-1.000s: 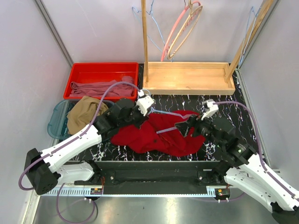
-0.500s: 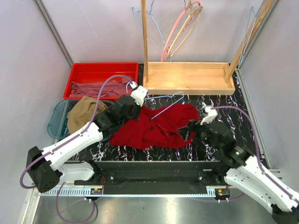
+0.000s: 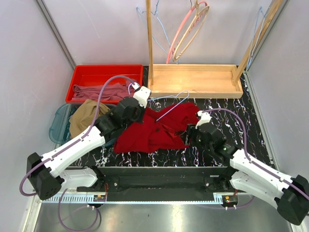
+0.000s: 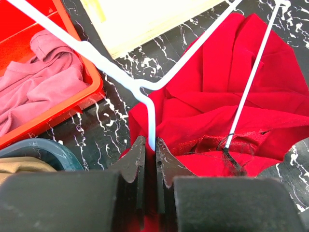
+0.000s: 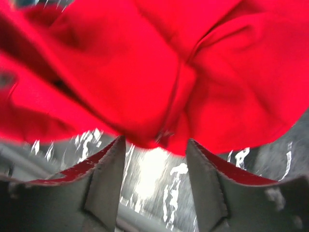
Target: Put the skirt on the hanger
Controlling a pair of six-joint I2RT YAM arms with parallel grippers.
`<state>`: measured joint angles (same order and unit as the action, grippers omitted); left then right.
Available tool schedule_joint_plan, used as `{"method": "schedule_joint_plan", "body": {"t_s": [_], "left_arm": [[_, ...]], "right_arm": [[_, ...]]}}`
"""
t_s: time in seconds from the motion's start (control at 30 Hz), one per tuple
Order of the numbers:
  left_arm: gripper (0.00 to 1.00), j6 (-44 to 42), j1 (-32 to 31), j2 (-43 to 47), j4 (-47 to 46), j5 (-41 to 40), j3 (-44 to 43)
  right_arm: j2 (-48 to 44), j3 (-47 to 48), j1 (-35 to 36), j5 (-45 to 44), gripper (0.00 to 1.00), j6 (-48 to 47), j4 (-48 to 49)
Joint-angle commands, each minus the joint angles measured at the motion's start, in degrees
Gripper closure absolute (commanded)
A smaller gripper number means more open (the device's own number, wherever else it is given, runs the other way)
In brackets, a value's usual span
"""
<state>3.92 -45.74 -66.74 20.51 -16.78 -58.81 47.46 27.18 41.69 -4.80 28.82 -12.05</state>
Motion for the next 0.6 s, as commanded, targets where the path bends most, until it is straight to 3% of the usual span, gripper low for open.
{"method": "schedule_joint_plan", "body": {"t_s": [0.0, 0.03, 0.1, 0.17, 0.37, 0.57], "left_arm": [[1.00, 1.1, 0.2, 4.1, -2.3, 0.7, -0.5], [1.00, 1.2, 0.2, 4.4, -2.3, 1.0, -0.3], [1.00, 1.3, 0.2, 5.7, -2.1, 1.8, 0.3], [1.00, 1.5, 0.2, 6.4, -1.9, 2.1, 0.7], [1.00, 2.1, 0.2, 10.6, -1.7, 3.1, 4.3], [1.00, 2.5, 0.1, 15.6, -2.5, 2.5, 7.2]], "right_arm": [[4.1, -1.0, 0.2, -11.1, 0.46, 2.3, 11.5], [5.3, -0.6, 0.3, -12.8, 0.50, 2.5, 11.4], [7.9, 0.2, 0.3, -13.5, 0.69, 3.2, 14.1], [8.8, 1.3, 0.3, -15.8, 0.98, 4.3, 14.4], [11.5, 7.6, -2.7, -18.6, 1.00, 4.1, 13.8], [21.8, 19.5, -13.4, -3.5, 1.00, 5.3, 10.0]]}}
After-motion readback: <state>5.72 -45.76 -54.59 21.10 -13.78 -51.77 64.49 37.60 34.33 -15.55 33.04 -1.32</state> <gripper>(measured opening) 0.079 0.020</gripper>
